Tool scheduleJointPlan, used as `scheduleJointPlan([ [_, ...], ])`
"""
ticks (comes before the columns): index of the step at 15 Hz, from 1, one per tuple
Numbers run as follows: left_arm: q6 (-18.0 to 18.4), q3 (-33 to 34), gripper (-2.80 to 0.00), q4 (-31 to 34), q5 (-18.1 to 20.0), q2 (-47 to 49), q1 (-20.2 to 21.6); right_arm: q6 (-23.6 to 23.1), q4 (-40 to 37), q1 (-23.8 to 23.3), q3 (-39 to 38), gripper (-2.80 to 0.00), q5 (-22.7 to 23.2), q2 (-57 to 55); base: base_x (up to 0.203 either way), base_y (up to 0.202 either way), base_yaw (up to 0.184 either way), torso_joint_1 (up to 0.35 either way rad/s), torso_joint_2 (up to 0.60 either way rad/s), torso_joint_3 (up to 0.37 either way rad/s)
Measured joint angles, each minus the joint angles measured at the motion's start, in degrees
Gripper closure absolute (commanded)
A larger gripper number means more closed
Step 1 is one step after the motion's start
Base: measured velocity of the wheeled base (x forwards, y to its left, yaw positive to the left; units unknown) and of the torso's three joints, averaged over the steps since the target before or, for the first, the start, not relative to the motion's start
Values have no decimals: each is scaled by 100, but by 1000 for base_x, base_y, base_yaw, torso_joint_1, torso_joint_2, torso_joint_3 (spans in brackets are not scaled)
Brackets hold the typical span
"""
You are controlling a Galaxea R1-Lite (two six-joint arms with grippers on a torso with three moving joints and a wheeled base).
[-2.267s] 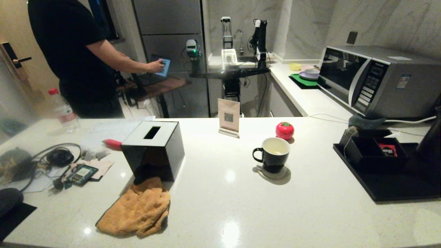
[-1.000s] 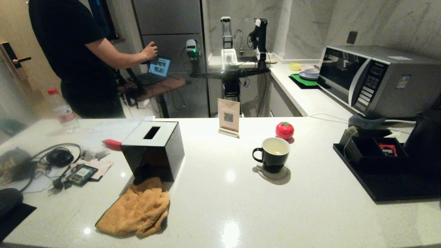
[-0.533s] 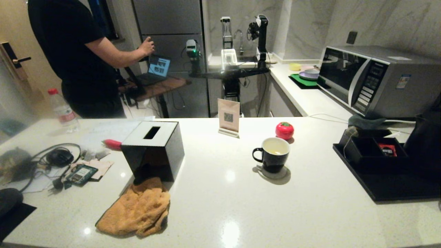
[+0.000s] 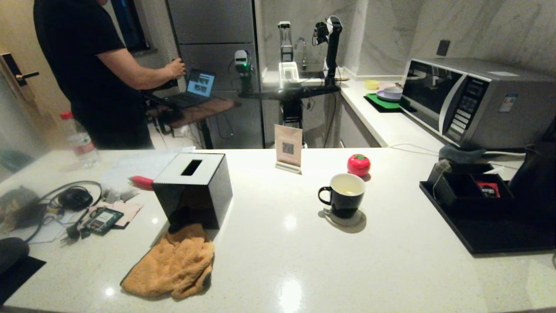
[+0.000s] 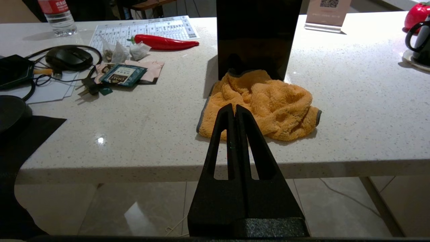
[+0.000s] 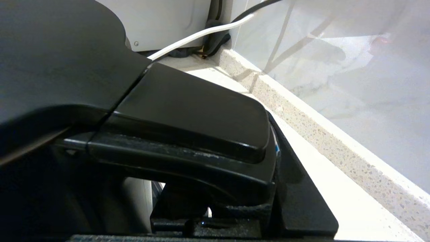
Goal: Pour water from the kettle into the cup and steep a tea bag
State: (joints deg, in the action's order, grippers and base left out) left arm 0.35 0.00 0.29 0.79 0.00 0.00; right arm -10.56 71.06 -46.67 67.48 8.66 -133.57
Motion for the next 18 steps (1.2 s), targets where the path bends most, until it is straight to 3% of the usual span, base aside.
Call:
scheduleJointPlan([
  [1, -2, 0, 0, -2, -2, 0, 0, -1, -4, 0, -3, -280, 5, 0, 0, 0, 0, 0, 0, 0],
  [12, -2, 0, 0, -3, -2, 0, 0, -7, 51, 9, -106, -280, 2, 41, 0, 0, 0, 0, 0, 0],
  [18, -2, 0, 0, -2, -2, 0, 0, 4, 481, 9, -680, -280, 13, 188, 0, 0, 0, 0, 0, 0],
])
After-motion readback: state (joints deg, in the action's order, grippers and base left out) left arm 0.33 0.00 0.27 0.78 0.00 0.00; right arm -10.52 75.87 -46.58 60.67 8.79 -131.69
